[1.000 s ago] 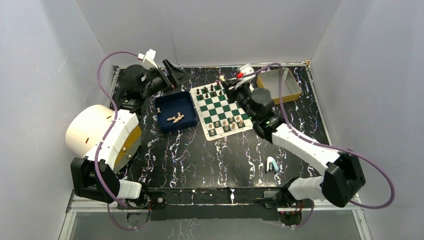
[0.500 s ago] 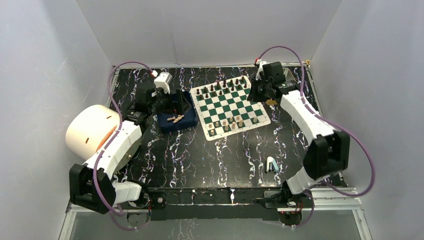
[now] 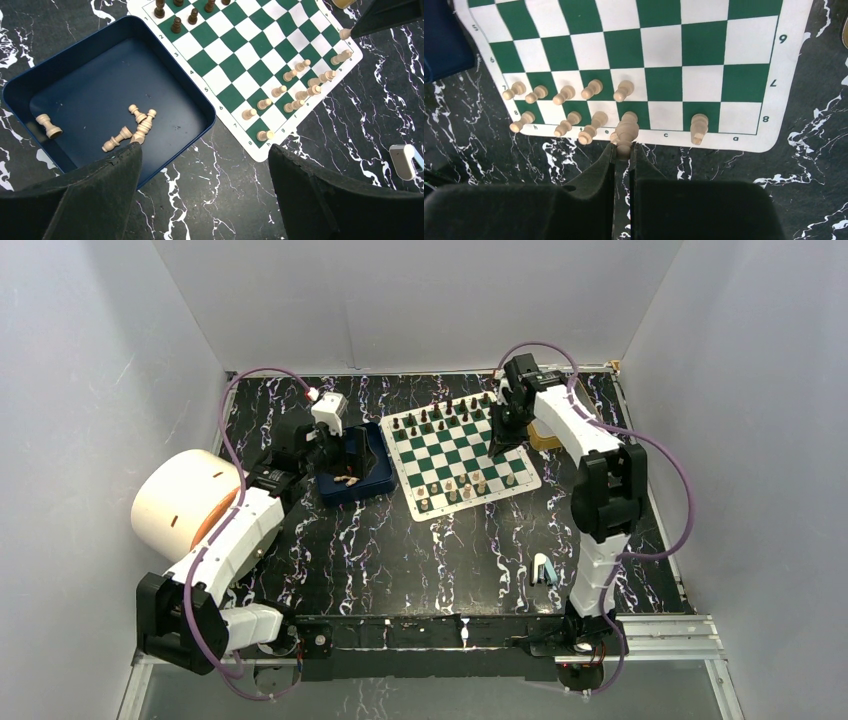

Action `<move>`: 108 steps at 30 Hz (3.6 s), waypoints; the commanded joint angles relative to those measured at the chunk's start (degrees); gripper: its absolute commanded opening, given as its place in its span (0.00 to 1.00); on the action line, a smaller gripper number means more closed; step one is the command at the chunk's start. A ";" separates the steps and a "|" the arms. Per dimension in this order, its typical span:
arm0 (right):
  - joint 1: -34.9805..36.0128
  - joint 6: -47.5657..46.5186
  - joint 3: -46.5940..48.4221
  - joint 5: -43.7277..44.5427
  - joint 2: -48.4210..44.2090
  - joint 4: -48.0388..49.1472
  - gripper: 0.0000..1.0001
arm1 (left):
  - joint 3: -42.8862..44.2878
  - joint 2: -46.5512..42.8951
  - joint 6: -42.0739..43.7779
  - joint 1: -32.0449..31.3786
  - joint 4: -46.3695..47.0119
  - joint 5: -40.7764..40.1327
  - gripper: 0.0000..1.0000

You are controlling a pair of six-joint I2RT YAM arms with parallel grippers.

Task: Set up the chess pieces on the board
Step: Place the chess piece on the chessboard.

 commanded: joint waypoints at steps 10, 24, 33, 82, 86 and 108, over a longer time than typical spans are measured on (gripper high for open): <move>-0.39 -1.10 7.51 2.41 9.67 -7.12 0.13 | 0.19 -2.91 1.63 -0.39 -0.48 -2.94 0.94; -0.16 1.43 9.69 4.54 13.78 -5.89 0.19 | 0.40 -2.83 1.62 -0.36 -1.11 -3.79 0.94; 1.32 2.37 12.19 6.55 16.56 -6.77 0.22 | 0.43 -3.18 1.64 -0.36 -1.21 -3.83 0.94; 2.36 2.46 12.88 6.63 19.92 -8.24 0.31 | 0.67 -1.70 1.72 -0.63 -1.54 -3.58 0.95; 2.41 2.37 12.94 6.01 19.75 -8.22 0.31 | 0.60 -1.47 1.64 -0.70 -1.32 -3.46 0.94; 2.58 2.02 11.89 5.38 18.78 -8.30 0.30 | 0.46 -0.82 1.20 -0.79 -0.93 -3.06 0.95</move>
